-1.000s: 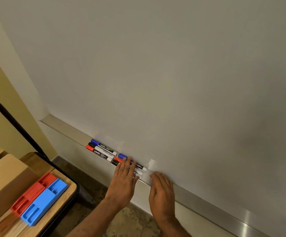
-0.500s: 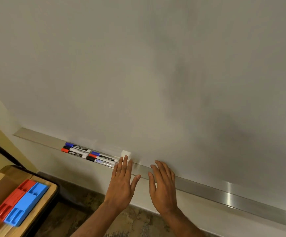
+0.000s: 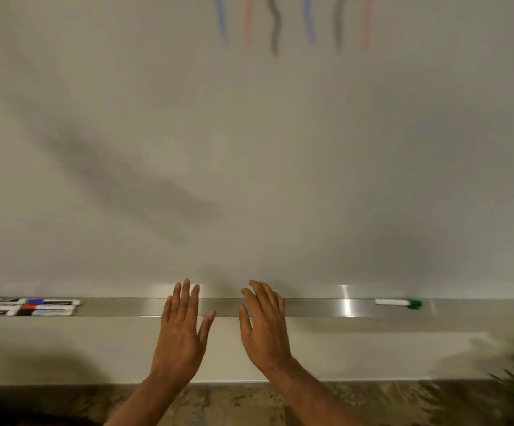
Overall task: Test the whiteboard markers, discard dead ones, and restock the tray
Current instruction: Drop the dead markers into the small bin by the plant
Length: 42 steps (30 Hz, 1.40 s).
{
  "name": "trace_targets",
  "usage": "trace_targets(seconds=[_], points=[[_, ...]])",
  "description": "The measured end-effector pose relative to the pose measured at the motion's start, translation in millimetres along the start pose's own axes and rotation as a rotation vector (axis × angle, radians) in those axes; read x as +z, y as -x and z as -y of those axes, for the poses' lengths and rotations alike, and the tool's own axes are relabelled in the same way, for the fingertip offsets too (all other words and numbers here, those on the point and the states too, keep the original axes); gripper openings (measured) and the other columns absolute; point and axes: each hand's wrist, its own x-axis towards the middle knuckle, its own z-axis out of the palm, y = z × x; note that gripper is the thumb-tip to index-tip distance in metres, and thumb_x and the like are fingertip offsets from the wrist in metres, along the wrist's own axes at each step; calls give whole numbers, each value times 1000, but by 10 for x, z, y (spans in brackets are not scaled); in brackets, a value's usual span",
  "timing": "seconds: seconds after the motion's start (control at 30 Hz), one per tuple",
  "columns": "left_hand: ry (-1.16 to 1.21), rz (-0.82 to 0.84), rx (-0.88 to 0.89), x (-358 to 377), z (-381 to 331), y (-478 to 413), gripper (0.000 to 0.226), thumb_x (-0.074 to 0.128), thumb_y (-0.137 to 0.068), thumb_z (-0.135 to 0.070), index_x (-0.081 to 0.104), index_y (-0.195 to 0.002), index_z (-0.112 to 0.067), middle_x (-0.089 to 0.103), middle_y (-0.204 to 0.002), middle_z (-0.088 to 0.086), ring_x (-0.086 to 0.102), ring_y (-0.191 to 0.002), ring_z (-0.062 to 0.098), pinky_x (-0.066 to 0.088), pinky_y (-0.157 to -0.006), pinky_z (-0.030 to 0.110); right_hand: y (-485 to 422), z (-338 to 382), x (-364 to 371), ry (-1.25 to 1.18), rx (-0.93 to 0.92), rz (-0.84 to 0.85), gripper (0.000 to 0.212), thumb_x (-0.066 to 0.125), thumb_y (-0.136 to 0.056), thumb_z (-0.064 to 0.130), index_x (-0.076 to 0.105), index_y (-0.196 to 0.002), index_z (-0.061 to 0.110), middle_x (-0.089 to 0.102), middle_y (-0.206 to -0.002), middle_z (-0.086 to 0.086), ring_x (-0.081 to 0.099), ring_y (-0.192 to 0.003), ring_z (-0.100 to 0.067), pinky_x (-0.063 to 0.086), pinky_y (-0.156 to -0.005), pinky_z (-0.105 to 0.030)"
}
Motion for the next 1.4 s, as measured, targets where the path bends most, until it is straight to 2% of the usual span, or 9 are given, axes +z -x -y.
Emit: trace_targets(seconds=[0.23, 0.47, 0.6, 0.73, 0.87, 1.1, 1.4], points=[[57, 10, 120, 257, -1120, -56, 70, 19, -104, -58, 14, -162, -19, 6, -171, 1, -1, -157, 16, 0, -126, 33, 201, -1091, -774, 36, 131, -121, 25, 59, -98, 24, 64, -122, 19, 59, -135, 1, 48, -130, -17, 41, -107, -40], [57, 44, 247, 520, -1591, -220, 66, 28, -105, -52, 20, -161, -17, 11, -170, 2, 1, -157, 16, 2, -126, 33, 460, -2019, -1091, 161, 259, -189, 25, 55, -98, 23, 67, -118, 14, 63, -128, -5, 55, -123, -23, 43, -102, -40], [63, 70, 265, 737, -1707, -297, 66, 26, -105, -54, 23, -160, -17, 12, -170, 1, 0, -157, 14, 0, -125, 31, 461, -2472, -1162, 243, 401, -158, 29, 51, -97, 25, 65, -120, 13, 65, -126, -7, 57, -119, -26, 45, -98, -41], [68, 103, 284, 1007, -1830, -342, 68, 21, -106, -58, 29, -158, -16, 18, -168, 2, -1, -156, 11, 1, -125, 29, 423, -2801, -1098, 257, 501, -113, 28, 63, -94, 17, 64, -122, 10, 67, -124, -10, 62, -115, -29, 50, -96, -44], [89, 131, 300, 1322, -1990, -387, 69, 18, -106, -59, 34, -156, -15, 22, -167, 2, 1, -156, 11, 5, -124, 30, 349, -3099, -995, 271, 561, -31, 29, 64, -93, 17, 64, -122, 11, 67, -123, -9, 63, -111, -30, 51, -92, -45], [83, 181, 329, 1769, -2169, -404, 67, 20, -106, -58, 27, -159, -18, 20, -168, 1, 5, -157, 14, 9, -123, 33, 262, -3524, -820, 375, 567, 134, 25, 58, -95, 24, 64, -119, 20, 64, -126, -4, 63, -108, -28, 49, -88, -46], [93, 172, 343, 1979, -2262, -392, 65, 28, -105, -54, 32, -158, -15, 22, -168, 1, 10, -156, 15, 9, -124, 31, 235, -3781, -804, 410, 543, 223, 32, 68, -80, 10, 69, -110, 19, 67, -117, -1, 64, -100, -25, 48, -85, -41]])
